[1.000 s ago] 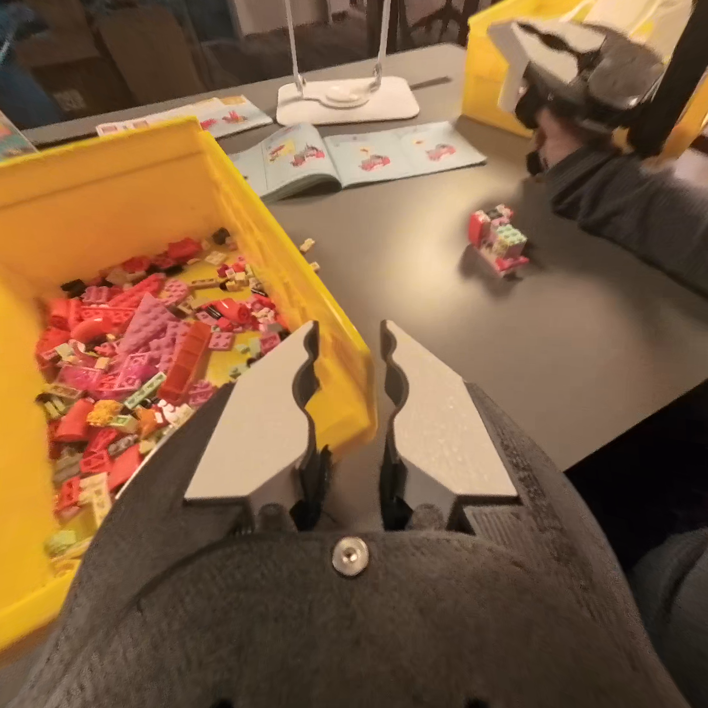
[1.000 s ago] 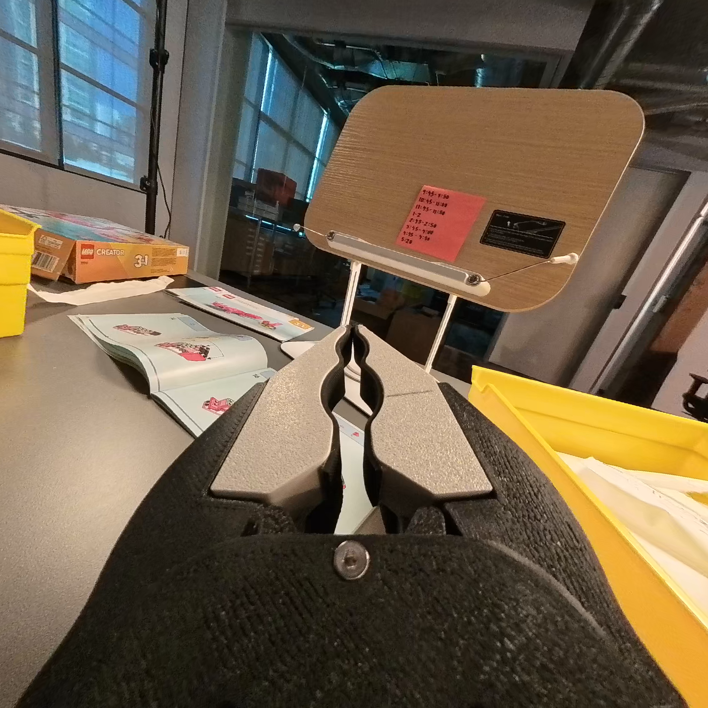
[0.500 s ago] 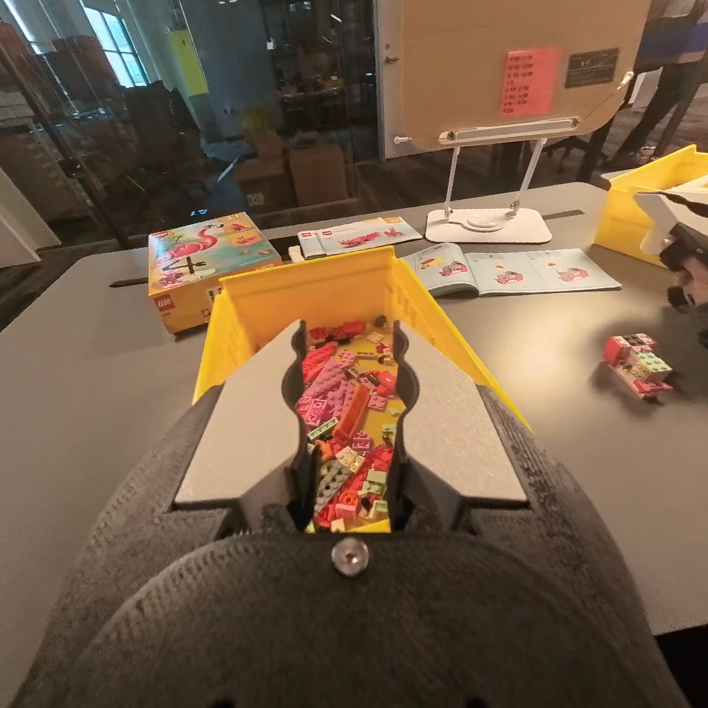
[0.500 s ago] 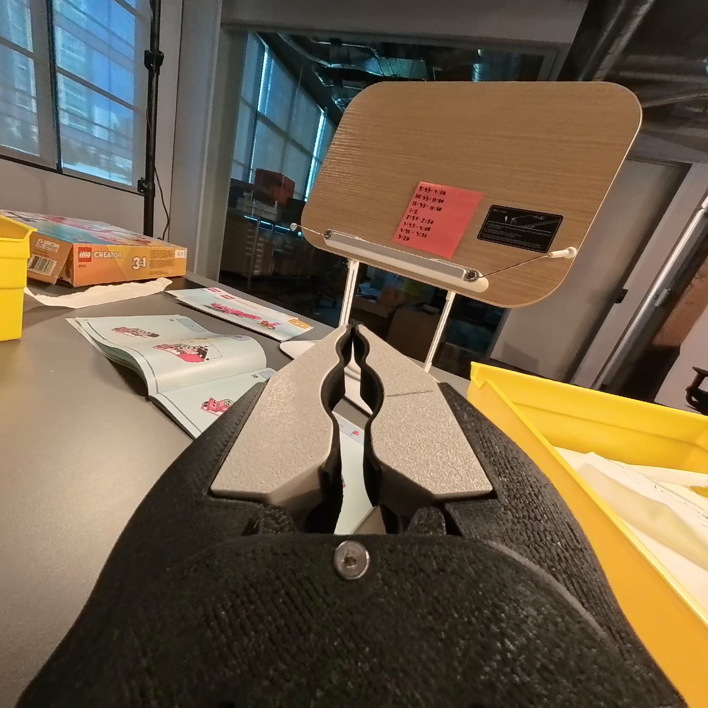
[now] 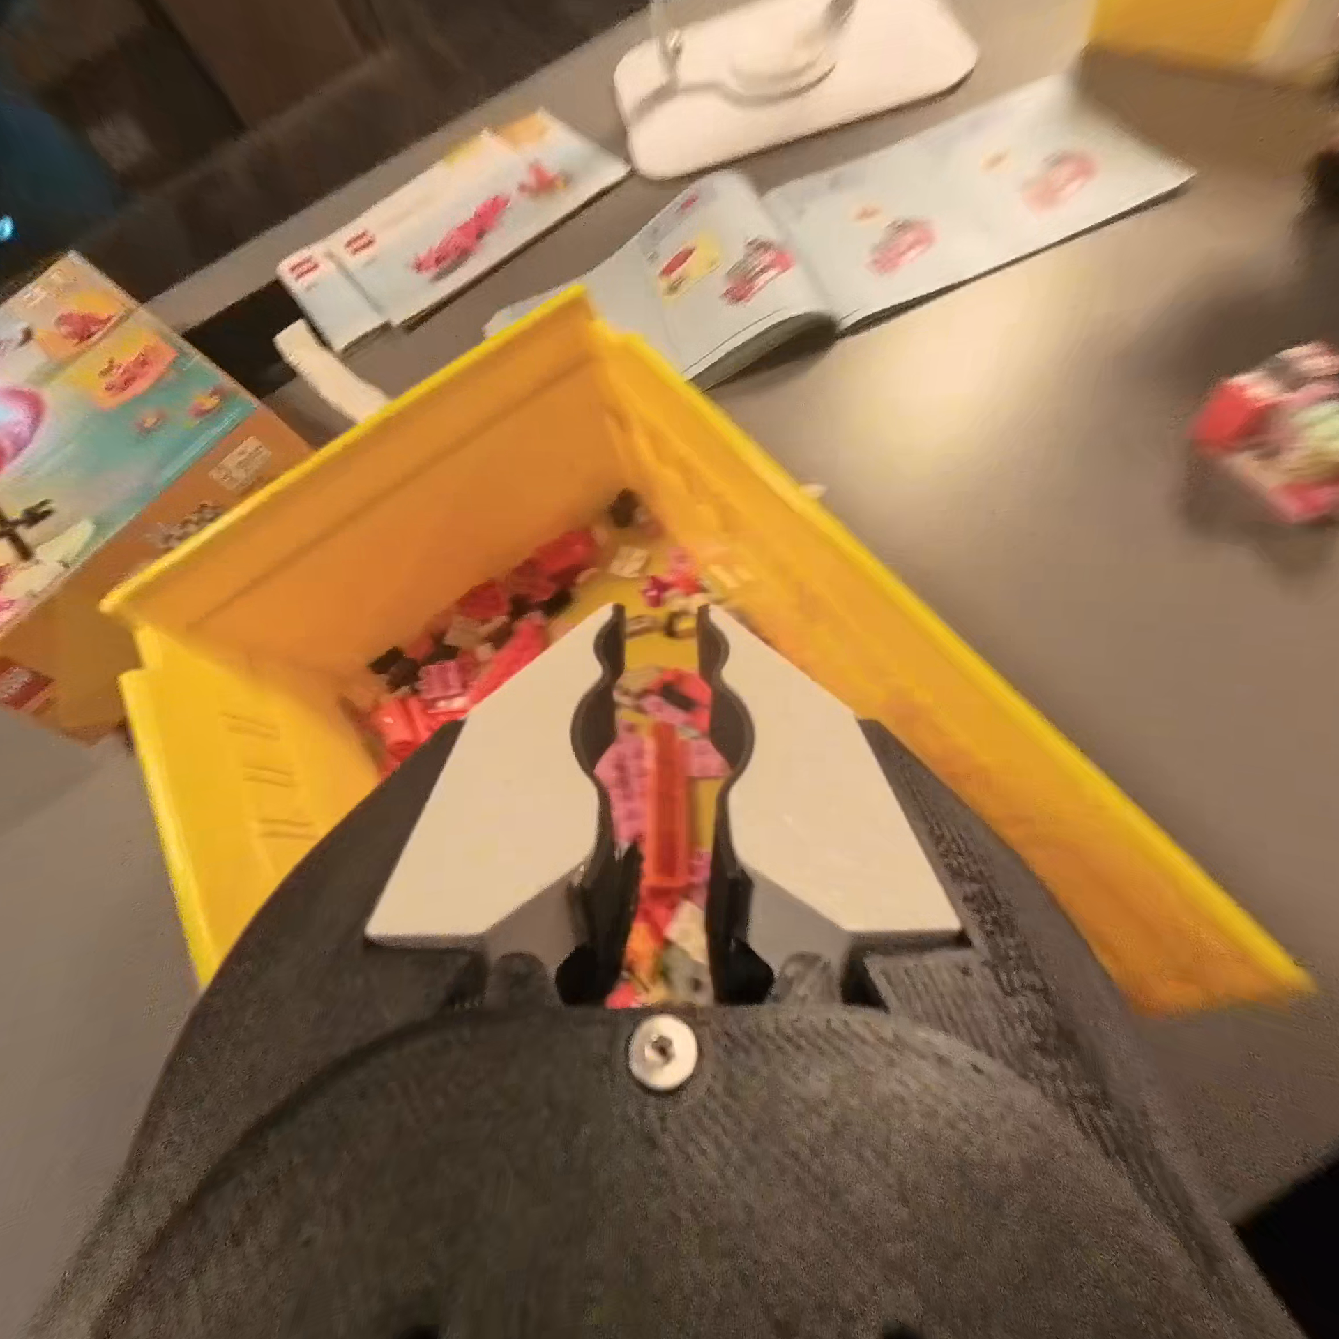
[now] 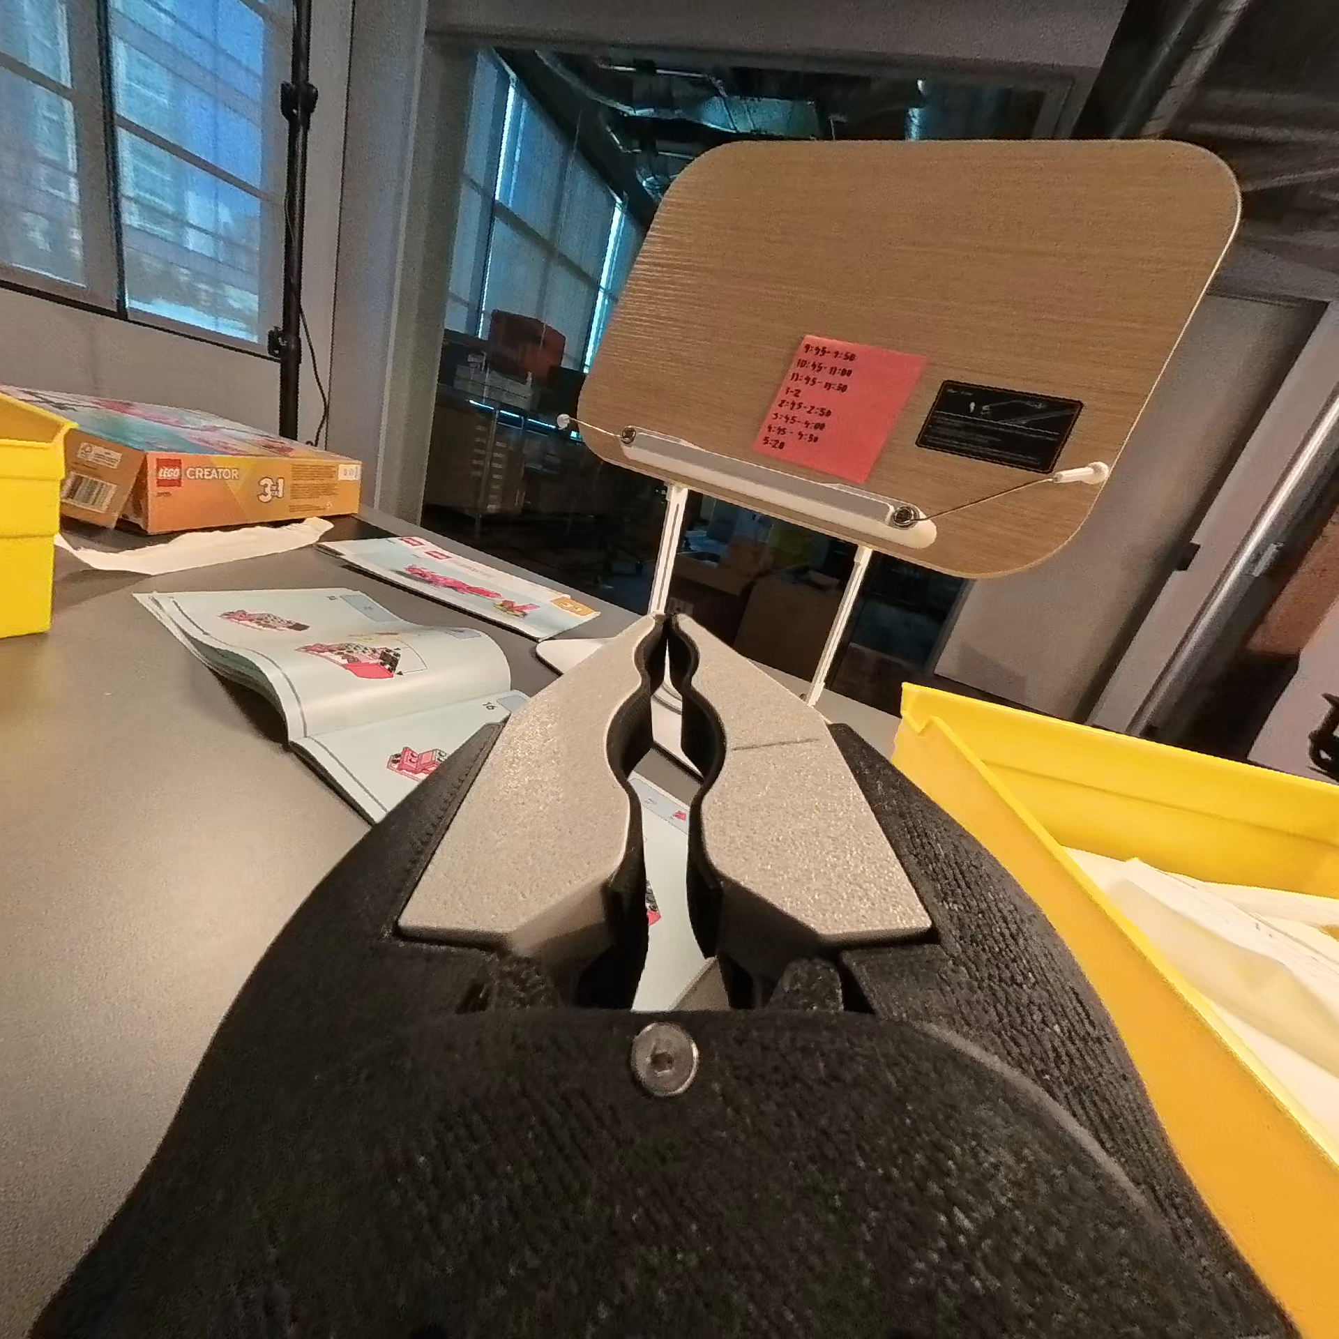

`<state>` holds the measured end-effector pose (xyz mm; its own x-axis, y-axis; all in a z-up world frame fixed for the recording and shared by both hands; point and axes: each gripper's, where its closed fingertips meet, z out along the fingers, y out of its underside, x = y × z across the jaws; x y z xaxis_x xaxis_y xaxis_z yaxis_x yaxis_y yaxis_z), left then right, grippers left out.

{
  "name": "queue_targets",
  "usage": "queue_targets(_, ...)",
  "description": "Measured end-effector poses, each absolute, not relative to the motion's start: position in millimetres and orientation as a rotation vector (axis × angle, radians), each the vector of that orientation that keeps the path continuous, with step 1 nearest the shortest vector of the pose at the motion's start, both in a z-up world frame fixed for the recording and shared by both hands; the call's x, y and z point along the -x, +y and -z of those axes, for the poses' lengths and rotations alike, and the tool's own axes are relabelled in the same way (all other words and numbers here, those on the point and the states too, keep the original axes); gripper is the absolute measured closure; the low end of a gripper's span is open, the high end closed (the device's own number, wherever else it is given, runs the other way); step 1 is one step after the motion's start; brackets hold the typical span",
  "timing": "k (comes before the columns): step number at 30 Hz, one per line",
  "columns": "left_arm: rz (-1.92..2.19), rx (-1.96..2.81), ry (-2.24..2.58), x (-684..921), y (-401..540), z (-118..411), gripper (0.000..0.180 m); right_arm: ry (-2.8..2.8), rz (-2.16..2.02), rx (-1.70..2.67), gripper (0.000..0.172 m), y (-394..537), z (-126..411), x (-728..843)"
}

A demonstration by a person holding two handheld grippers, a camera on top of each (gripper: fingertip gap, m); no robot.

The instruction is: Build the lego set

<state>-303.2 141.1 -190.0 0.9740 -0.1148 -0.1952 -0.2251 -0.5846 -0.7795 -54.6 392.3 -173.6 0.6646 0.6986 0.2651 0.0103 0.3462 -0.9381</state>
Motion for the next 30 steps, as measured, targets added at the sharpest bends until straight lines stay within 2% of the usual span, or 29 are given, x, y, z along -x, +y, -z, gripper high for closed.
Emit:
queue_targets(6,-0.071,2.516,0.236,356.3,186.8,243.0,0.164,-0.739,-0.512,1.148,0.172,392.7,173.9,54.6)
queue_targets(10,-0.156,2.618,0.345,377.7,203.9,266.8,0.171,-0.742,-0.516,1.152,0.172,393.3,174.6,55.4)
queue_targets(18,-0.11,2.685,0.367,380.3,216.5,279.7,0.169,-0.741,-0.52,1.154,0.172,393.8,174.7,55.7)
queue_targets(28,-0.112,2.768,0.36,379.8,215.9,293.6,0.156,-0.722,-0.52,1.149,0.172,394.3,172.6,52.8)
queue_targets(30,-0.111,2.774,0.354,381.2,215.3,293.8,0.161,-0.724,-0.52,1.151,0.172,394.4,172.8,53.0)
